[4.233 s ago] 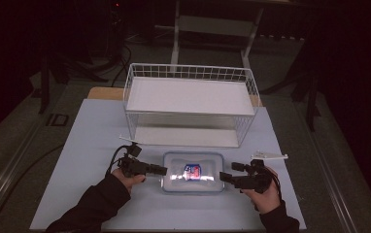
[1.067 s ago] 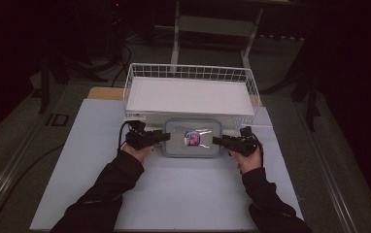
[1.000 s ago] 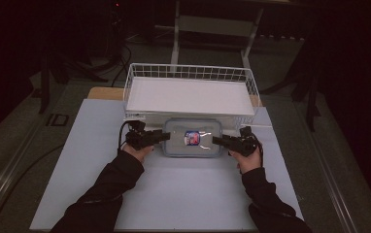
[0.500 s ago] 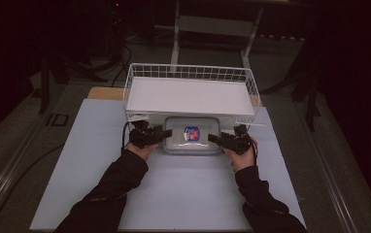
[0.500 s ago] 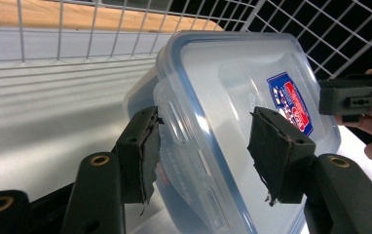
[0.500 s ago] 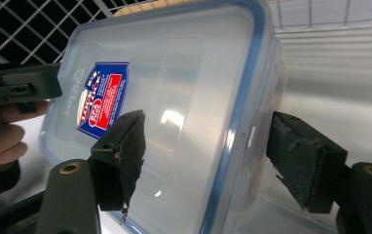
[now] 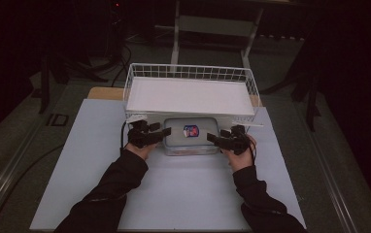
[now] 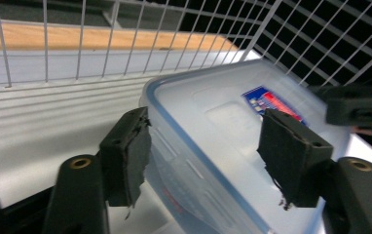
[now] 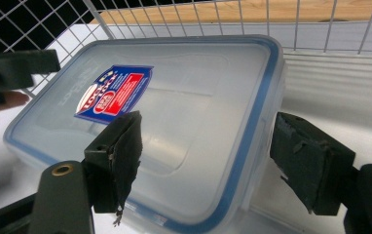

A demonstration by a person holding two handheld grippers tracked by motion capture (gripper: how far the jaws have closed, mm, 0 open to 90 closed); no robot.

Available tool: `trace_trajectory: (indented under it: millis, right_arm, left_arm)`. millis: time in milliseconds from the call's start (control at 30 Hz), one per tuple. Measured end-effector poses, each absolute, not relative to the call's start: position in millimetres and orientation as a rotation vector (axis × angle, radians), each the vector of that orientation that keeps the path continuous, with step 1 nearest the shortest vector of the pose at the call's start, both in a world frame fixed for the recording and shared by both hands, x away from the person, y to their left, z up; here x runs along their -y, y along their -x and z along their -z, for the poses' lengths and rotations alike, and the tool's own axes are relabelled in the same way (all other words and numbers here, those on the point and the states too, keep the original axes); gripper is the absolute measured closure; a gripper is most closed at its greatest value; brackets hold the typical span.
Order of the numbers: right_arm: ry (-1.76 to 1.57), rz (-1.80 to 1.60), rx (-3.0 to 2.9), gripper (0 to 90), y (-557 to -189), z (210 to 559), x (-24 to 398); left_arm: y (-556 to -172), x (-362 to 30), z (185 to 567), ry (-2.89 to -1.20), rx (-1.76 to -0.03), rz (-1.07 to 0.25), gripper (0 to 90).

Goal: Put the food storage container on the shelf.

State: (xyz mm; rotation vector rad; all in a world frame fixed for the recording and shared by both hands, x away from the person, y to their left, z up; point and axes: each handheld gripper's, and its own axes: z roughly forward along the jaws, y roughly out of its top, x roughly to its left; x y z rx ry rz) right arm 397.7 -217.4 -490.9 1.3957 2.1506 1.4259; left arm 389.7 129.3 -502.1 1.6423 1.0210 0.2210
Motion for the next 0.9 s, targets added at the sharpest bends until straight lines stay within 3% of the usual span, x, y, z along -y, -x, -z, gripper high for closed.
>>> trace_trajectory:
  millis: [200, 333, 433, 667, 767, 833, 900]
  right_arm:
    - [-1.331, -1.451, -2.152, 27.7, -383.5, 482.7, 220.4]
    - [-1.264, -1.456, -2.16, 29.8, -371.8, 476.0, 219.6]
    - [-1.231, -1.456, -2.169, 29.2, -361.0, 470.8, 215.4]
    - [-1.158, -1.53, -2.239, 30.4, -338.2, 464.8, 201.0]
    - [-1.138, -1.54, -2.275, 36.4, -330.7, 466.4, 194.5]
    - [-1.124, -1.566, -2.311, 51.8, -326.6, 468.7, 191.2]
    - [-1.102, -1.579, -2.331, 59.0, -322.1, 471.2, 188.1]
  left_arm:
    - [-375.2, -135.8, 497.2, -1.64, -1.036, -0.169, 19.0]
    - [-362.6, -140.5, 494.3, -1.662, -1.011, -0.202, 13.7]
    - [-353.3, -139.9, 490.5, -1.683, -0.998, -0.195, 1.0]
    - [-332.2, -138.3, 481.7, -1.737, -0.954, -0.174, 0.0]
    - [-321.2, -138.2, 479.2, -1.75, -0.926, -0.178, 0.0]
    - [-313.6, -138.7, 478.9, -1.756, -0.911, -0.19, 0.0]
    - [-303.4, -139.7, 480.2, -1.765, -0.898, -0.209, 0.0]
